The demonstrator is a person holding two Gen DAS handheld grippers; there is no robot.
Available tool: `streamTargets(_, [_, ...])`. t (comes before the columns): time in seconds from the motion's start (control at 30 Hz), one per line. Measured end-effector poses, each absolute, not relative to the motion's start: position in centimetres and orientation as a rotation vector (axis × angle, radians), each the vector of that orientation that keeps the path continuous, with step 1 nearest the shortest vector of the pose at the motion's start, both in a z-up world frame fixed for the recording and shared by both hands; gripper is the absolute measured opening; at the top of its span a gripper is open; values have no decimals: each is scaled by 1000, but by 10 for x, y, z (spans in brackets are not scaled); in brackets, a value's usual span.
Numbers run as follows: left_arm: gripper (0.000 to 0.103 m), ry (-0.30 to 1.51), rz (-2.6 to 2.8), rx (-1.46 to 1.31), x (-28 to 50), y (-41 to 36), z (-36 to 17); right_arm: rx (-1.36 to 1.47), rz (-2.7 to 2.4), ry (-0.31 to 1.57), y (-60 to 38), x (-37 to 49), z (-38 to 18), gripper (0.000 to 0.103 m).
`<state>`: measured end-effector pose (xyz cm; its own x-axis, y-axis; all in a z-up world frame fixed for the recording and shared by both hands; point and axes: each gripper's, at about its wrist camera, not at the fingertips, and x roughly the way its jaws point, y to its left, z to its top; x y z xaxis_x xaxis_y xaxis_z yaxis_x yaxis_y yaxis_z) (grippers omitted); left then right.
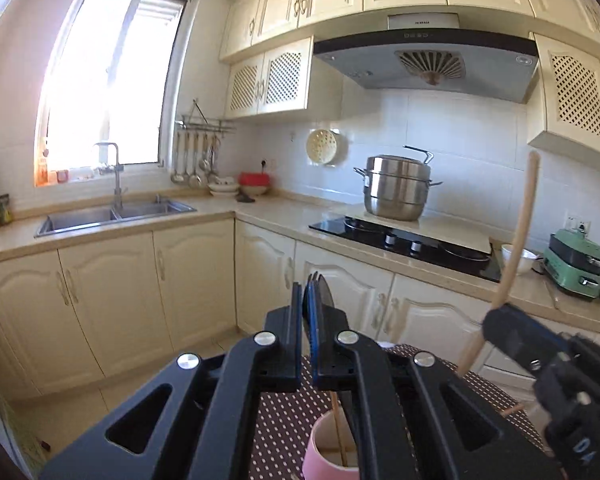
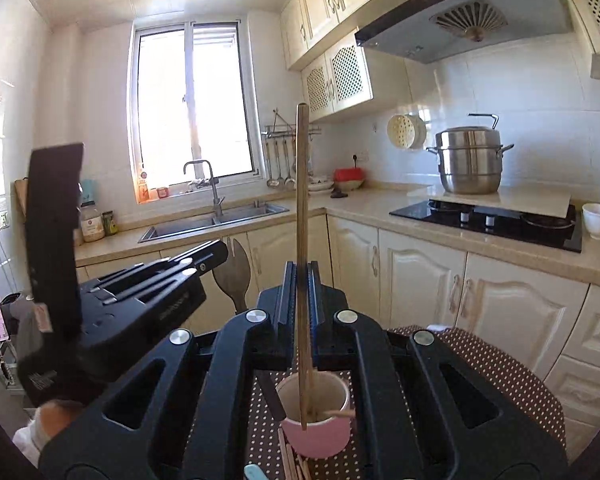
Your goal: Organize utensils
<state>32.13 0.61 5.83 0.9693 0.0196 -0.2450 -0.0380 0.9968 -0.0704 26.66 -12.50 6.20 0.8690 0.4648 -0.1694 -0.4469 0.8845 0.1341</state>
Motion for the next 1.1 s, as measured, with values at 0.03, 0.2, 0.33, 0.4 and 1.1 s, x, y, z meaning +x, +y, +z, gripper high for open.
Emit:
streamTargets(0.03, [3, 237, 36, -67, 325, 4, 58, 93, 474, 194, -126, 267, 63, 6])
streamTargets(0.2, [3, 219, 42, -24, 337, -9, 45, 106, 461, 194, -127, 273, 53, 6])
streamTargets(0.33, [4, 261, 22, -8, 344, -15, 26, 103, 458, 235, -125, 278, 35, 6])
streamTargets(0.4, [5, 285, 3, -28, 346, -12, 18, 100, 457, 246, -125, 279, 29, 6])
streamTargets(1.1, [71, 380, 26, -115, 303, 27, -1, 54, 364, 258, -120, 256, 14, 59])
